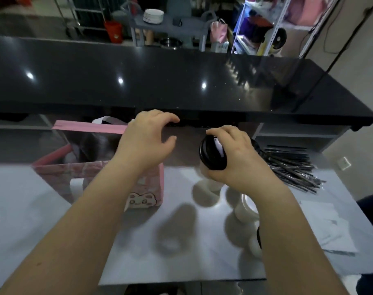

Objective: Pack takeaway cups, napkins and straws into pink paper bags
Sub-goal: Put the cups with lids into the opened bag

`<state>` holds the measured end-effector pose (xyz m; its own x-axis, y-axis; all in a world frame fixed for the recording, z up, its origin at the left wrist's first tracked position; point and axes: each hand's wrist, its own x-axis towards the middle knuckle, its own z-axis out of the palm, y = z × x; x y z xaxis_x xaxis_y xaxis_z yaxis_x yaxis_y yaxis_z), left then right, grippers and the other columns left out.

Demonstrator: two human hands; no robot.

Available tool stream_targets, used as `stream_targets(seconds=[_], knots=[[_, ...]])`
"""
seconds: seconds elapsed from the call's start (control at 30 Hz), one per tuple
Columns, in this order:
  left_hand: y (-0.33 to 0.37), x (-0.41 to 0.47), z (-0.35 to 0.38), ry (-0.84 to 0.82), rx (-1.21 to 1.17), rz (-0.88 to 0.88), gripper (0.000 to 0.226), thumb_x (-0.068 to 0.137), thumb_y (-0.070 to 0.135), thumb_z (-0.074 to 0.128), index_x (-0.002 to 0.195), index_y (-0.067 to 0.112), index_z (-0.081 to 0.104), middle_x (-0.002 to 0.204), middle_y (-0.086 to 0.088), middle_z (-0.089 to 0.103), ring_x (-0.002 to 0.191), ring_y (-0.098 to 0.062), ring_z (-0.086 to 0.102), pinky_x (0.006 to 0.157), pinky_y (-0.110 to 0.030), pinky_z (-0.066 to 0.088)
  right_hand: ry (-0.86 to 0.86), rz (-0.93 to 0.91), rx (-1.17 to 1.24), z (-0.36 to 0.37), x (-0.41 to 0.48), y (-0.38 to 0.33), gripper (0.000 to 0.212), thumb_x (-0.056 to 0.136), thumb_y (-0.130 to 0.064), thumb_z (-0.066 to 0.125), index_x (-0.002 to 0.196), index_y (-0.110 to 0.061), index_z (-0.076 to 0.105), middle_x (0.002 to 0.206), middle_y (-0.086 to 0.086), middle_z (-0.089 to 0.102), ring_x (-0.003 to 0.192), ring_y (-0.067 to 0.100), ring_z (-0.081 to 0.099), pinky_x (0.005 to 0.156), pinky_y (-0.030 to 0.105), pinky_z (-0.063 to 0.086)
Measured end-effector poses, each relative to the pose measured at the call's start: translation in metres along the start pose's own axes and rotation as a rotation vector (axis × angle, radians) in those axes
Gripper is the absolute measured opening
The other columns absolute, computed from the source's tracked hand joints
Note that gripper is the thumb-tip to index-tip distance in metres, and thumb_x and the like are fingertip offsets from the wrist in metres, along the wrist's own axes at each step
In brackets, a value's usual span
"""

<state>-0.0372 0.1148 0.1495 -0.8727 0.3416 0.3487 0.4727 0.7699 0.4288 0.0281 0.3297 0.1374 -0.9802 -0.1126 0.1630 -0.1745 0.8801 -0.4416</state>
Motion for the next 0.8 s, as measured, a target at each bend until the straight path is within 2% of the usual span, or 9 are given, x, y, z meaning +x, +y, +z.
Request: stream_targets(seconds=[0.1, 0.2, 0.3, 0.4, 0.47, 0.53, 0.63, 0.73, 0.8], knots=[[-0.035, -0.005, -0.023, -0.001, 0.013, -0.085, 0.032, 0.083, 0.020, 0.069, 0.114, 0.027, 0.066, 0.114, 0.007, 0.061, 0.110, -0.016, 0.052, 0.089, -0.033, 0.044, 0.035, -0.020, -0.009, 0.005, 0.017, -0.013, 0.081, 0.074, -0.034, 0.078, 0.142, -0.033, 0.034, 0.141, -0.008, 0.029, 0.129, 0.014, 0.023, 0.106, 0.031, 0.029], [-0.071, -0.015, -0.043, -0.002, 0.020, -0.164, 0.017, 0.081, 0.020, 0.072, 0.094, 0.029, 0.067, 0.099, 0.012, 0.056, 0.095, -0.011, 0.054, 0.078, -0.032, 0.047, 0.026, -0.015, 0.059, 0.006, 0.031, -0.027, 0.078, 0.074, -0.044, 0.069, 0.141, -0.040, 0.031, 0.140, -0.020, 0.023, 0.123, -0.002, 0.018, 0.099, 0.027, 0.027], [-0.104, -0.023, -0.059, -0.063, -0.005, -0.206, 0.018, 0.077, 0.025, 0.077, 0.089, 0.032, 0.065, 0.090, 0.017, 0.056, 0.085, -0.004, 0.057, 0.073, -0.027, 0.050, 0.134, -0.038, 0.142, 0.003, 0.048, -0.050, 0.078, 0.070, -0.047, 0.067, 0.140, -0.044, 0.032, 0.139, -0.022, 0.025, 0.119, -0.006, 0.016, 0.100, 0.027, 0.024], [-0.129, -0.028, -0.069, -0.144, -0.004, -0.205, 0.031, 0.073, 0.032, 0.082, 0.099, 0.036, 0.066, 0.094, 0.023, 0.057, 0.088, 0.000, 0.057, 0.075, -0.025, 0.048, 0.201, -0.125, 0.225, 0.002, 0.063, -0.086, 0.078, 0.071, -0.046, 0.072, 0.138, -0.049, 0.031, 0.141, -0.020, 0.028, 0.129, 0.006, 0.026, 0.102, 0.029, 0.027], [-0.142, -0.027, -0.072, -0.193, 0.015, -0.169, 0.045, 0.070, 0.036, 0.083, 0.111, 0.038, 0.064, 0.103, 0.023, 0.056, 0.097, -0.003, 0.055, 0.080, -0.026, 0.047, 0.162, -0.184, 0.276, 0.010, 0.072, -0.113, 0.079, 0.074, -0.042, 0.076, 0.138, -0.050, 0.031, 0.142, -0.017, 0.030, 0.132, 0.010, 0.031, 0.106, 0.030, 0.030], [-0.151, -0.024, -0.074, -0.246, -0.009, -0.100, 0.063, 0.066, 0.044, 0.084, 0.123, 0.039, 0.059, 0.120, 0.020, 0.057, 0.114, -0.006, 0.053, 0.091, -0.032, 0.048, 0.084, -0.211, 0.259, 0.027, 0.082, -0.137, 0.079, 0.074, -0.042, 0.076, 0.140, -0.048, 0.032, 0.142, -0.014, 0.031, 0.132, 0.011, 0.031, 0.107, 0.030, 0.031], [-0.158, -0.021, -0.074, -0.358, 0.002, -0.020, 0.103, 0.059, 0.069, 0.072, 0.149, 0.037, 0.032, 0.157, 0.009, 0.028, 0.146, -0.013, 0.020, 0.118, -0.044, 0.027, -0.024, -0.217, 0.096, 0.062, 0.095, -0.158, 0.075, 0.074, -0.045, 0.073, 0.139, -0.041, 0.035, 0.137, -0.012, 0.032, 0.127, 0.011, 0.029, 0.103, 0.030, 0.034], [-0.164, -0.025, -0.067, -0.442, 0.085, 0.031, 0.124, 0.052, 0.080, 0.055, 0.154, 0.035, 0.002, 0.164, 0.002, -0.002, 0.149, -0.016, -0.010, 0.121, -0.049, 0.006, -0.148, -0.169, 0.090, 0.084, 0.095, -0.157, 0.075, 0.070, -0.044, 0.077, 0.133, -0.044, 0.037, 0.133, -0.016, 0.035, 0.122, 0.007, 0.030, 0.102, 0.030, 0.038], [-0.169, -0.028, -0.059, -0.466, 0.148, 0.059, 0.130, 0.054, 0.075, 0.065, 0.153, 0.034, -0.009, 0.162, 0.004, -0.015, 0.146, -0.014, -0.022, 0.121, -0.049, 0.001, -0.200, -0.130, 0.060, 0.088, 0.092, -0.148, 0.077, 0.066, -0.042, 0.080, 0.132, -0.045, 0.040, 0.133, -0.019, 0.036, 0.122, 0.008, 0.031, 0.102, 0.030, 0.037]])
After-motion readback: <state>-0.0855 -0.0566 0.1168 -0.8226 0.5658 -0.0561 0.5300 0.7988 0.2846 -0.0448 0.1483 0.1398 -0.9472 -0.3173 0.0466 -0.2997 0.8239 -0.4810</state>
